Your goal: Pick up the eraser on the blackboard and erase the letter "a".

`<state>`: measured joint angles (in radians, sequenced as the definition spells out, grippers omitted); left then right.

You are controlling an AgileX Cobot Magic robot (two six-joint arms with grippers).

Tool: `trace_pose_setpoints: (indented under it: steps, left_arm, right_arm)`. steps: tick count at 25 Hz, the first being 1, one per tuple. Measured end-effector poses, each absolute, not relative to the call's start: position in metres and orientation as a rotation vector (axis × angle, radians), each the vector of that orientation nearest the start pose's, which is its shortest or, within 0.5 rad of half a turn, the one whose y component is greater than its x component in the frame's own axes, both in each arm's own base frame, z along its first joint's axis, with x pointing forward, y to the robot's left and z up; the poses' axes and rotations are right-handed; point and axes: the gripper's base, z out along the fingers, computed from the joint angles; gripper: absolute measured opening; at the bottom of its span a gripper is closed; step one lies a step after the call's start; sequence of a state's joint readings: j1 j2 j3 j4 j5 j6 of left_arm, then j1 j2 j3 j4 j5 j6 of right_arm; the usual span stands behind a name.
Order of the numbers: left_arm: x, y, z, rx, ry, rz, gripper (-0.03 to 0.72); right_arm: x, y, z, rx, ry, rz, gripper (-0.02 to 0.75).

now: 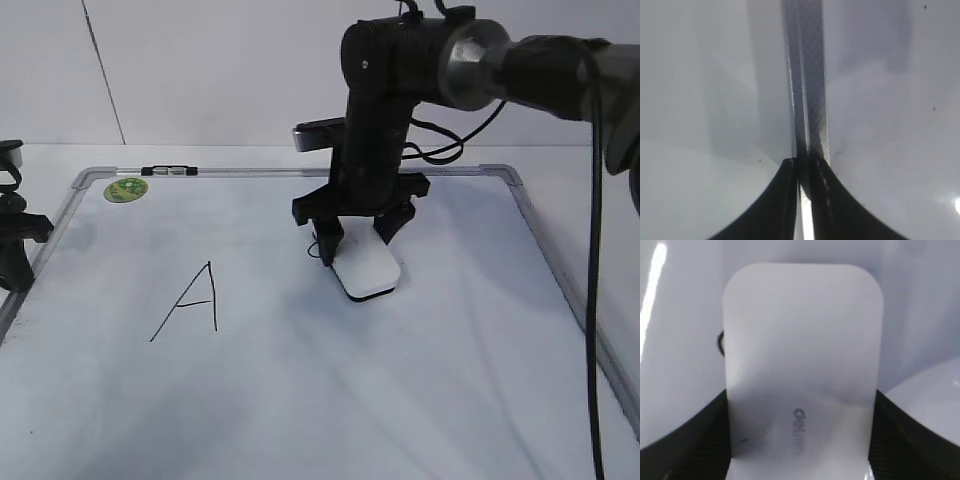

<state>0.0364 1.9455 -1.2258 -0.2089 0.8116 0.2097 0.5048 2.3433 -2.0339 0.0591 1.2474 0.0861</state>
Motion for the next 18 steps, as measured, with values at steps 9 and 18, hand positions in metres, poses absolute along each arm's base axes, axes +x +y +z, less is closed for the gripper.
trace_pose_setpoints:
  steps: [9,18]
  left_arm:
    - [0.367,0.0,0.152,0.058,2.989,-0.215,0.054]
    - [0.367,-0.001,0.152,0.051,2.986,-0.221,0.053]
  right_arm:
    - [0.4,0.274,0.173,-0.753,2.964,0.155,0.568]
    - [0.43,0.224,0.173,-0.518,3.002,0.145,0.568]
